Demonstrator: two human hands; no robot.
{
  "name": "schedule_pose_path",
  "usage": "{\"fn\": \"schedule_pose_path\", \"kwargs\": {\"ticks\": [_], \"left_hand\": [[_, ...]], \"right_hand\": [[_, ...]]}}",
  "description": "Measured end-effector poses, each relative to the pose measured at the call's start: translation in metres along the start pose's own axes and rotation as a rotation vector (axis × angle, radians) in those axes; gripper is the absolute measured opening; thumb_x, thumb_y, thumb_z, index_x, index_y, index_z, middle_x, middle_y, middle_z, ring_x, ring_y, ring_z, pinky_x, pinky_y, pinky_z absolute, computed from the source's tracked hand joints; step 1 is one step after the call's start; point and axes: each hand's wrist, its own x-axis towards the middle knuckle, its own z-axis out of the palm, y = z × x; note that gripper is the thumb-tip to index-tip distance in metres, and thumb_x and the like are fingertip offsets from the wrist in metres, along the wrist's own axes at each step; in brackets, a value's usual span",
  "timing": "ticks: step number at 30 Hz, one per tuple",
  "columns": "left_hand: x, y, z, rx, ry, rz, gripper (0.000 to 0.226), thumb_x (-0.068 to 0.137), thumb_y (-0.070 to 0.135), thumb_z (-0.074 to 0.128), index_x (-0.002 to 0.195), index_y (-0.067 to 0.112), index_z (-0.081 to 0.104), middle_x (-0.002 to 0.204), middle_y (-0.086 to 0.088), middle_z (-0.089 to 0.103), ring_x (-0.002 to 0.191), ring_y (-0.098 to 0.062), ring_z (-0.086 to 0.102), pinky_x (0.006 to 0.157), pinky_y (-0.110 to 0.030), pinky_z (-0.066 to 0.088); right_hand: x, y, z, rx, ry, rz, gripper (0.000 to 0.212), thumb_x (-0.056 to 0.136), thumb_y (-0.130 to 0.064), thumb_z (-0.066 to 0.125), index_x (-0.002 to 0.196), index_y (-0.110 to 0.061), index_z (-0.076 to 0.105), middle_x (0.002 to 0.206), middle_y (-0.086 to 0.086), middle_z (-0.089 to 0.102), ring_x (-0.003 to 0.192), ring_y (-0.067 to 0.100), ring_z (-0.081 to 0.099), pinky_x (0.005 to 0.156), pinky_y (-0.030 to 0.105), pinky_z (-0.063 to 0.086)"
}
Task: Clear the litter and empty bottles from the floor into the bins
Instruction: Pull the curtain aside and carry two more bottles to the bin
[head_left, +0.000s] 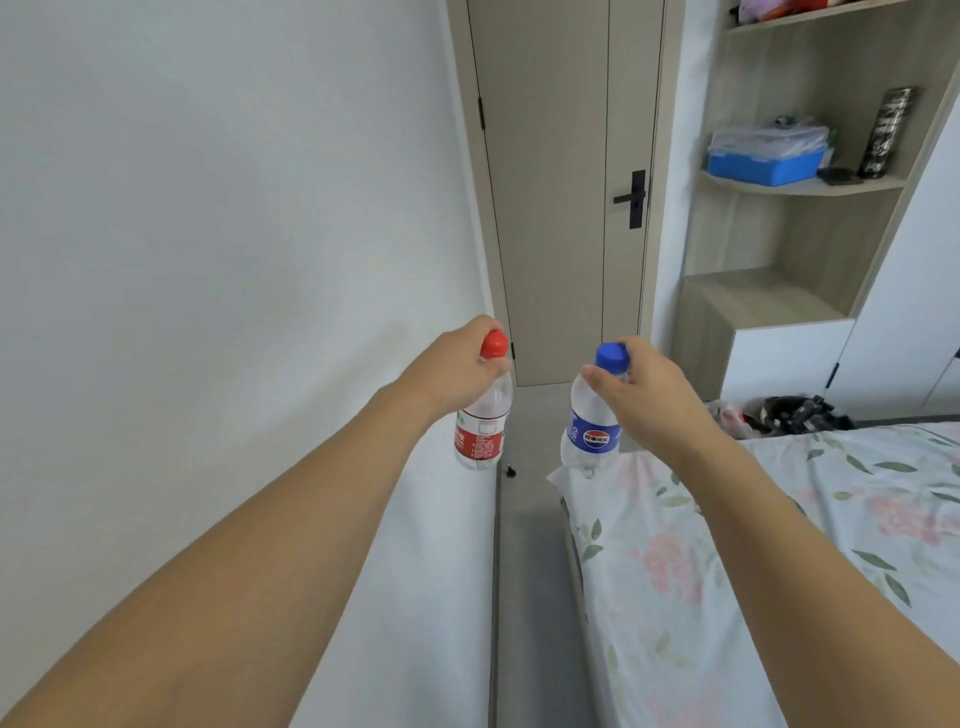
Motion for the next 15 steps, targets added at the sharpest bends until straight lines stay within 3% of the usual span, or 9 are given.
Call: {"fn": "schedule_pose_path", "kwargs": {"ticks": [7,15], "left_hand": [[0.151,-0.025,0.028,-0.122,-0.019,0.021,0.022,0.096,0.027,0.056,0.117,0.024,0.051,0.108,0.002,0.058,0.092,-0.019,0.054,0.071,-0.027,0.04],[0.289,-0.042,0.068,-0.174,-0.023,0.023,0.022,0.096,0.029,0.057,0.117,0.026,0.051,0.112,0.003,0.059,0.1,-0.021,0.056,0.081,-0.03,0.044]], "right_hand": [[0.119,0.005,0.009,-0.046,0.027,0.104,0.032,0.095,-0.033,0.055,0.122,-0.018,0.046,0.109,0.001,0.055,0.096,0.021,0.054,0.075,0.032,0.041],[0.252,0.053,-0.004,-0.024,0.078,0.13,0.023,0.094,-0.032,0.056,0.112,-0.022,0.046,0.108,0.001,0.057,0.094,0.02,0.056,0.076,0.032,0.044]]}}
